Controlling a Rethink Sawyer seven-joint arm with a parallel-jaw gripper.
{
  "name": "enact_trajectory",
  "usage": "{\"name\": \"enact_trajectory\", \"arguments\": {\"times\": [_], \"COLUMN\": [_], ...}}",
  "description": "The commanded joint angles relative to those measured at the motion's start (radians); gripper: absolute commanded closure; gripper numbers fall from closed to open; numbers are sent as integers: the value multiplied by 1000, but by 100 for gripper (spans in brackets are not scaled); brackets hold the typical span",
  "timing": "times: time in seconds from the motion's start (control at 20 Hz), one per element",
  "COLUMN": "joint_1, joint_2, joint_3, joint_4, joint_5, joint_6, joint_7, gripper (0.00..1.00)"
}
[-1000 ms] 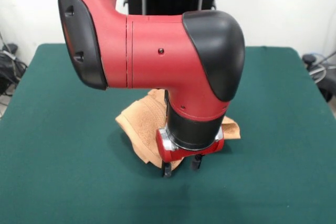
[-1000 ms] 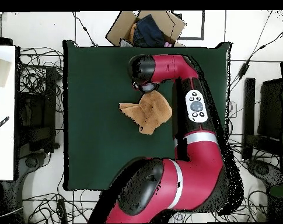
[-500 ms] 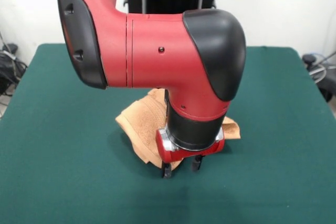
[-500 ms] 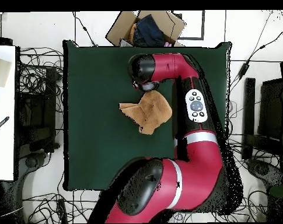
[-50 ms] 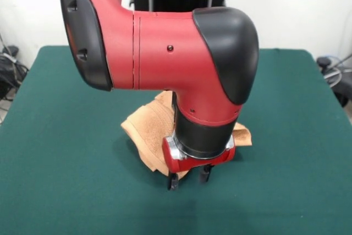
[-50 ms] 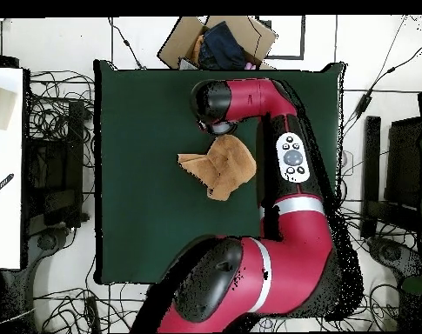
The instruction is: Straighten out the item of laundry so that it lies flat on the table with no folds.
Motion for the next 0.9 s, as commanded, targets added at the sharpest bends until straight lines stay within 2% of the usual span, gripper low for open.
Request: {"name": "enact_trajectory", "arguments": {"times": [0.05, 0.7, 0.9], "joint_1": [35, 42, 41], "joint_2": [-42, -61, -60], "joint_3": [-18, -30, -29], "joint_4": [82, 121, 127], "joint_5": [-130, -223, -219], "joint_6": [-121, -188, -165], "joint_7": [-220, -176, -154], "gripper": [0, 0, 0]}}
